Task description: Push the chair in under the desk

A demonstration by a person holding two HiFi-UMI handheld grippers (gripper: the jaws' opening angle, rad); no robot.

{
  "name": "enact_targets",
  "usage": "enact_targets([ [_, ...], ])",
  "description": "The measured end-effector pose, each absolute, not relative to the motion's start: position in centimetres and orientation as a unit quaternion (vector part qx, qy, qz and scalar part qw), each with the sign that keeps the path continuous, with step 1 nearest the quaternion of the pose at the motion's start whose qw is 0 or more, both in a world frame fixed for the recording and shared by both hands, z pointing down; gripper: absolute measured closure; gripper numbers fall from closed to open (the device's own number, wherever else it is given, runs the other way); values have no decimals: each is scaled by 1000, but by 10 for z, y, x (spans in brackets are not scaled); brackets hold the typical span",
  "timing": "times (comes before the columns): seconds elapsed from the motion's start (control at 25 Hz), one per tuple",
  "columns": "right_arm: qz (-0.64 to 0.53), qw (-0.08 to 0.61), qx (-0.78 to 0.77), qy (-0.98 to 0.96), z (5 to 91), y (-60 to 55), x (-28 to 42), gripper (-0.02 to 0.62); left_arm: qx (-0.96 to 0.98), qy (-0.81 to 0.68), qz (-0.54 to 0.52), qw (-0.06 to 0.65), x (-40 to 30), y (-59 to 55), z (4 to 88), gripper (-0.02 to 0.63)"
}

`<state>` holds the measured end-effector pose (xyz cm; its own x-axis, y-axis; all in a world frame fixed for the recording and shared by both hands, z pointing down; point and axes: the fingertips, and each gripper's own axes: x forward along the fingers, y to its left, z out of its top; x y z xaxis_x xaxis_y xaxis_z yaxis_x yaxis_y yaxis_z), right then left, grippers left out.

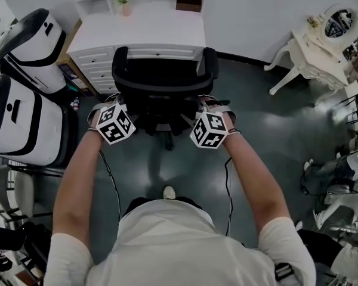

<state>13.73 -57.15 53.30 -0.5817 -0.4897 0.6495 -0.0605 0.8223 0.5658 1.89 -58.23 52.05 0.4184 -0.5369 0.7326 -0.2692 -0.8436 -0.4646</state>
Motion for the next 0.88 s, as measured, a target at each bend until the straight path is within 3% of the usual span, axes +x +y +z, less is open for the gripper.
enact_targets([
  [0.48,-273,357,255,-856,493,-552,150,476,-841,370,-374,129,4,-551,467,440],
  [0.88,-159,263,321,-896,472,-504,164,479,-901,390,-190,-19,14,-492,444,460],
])
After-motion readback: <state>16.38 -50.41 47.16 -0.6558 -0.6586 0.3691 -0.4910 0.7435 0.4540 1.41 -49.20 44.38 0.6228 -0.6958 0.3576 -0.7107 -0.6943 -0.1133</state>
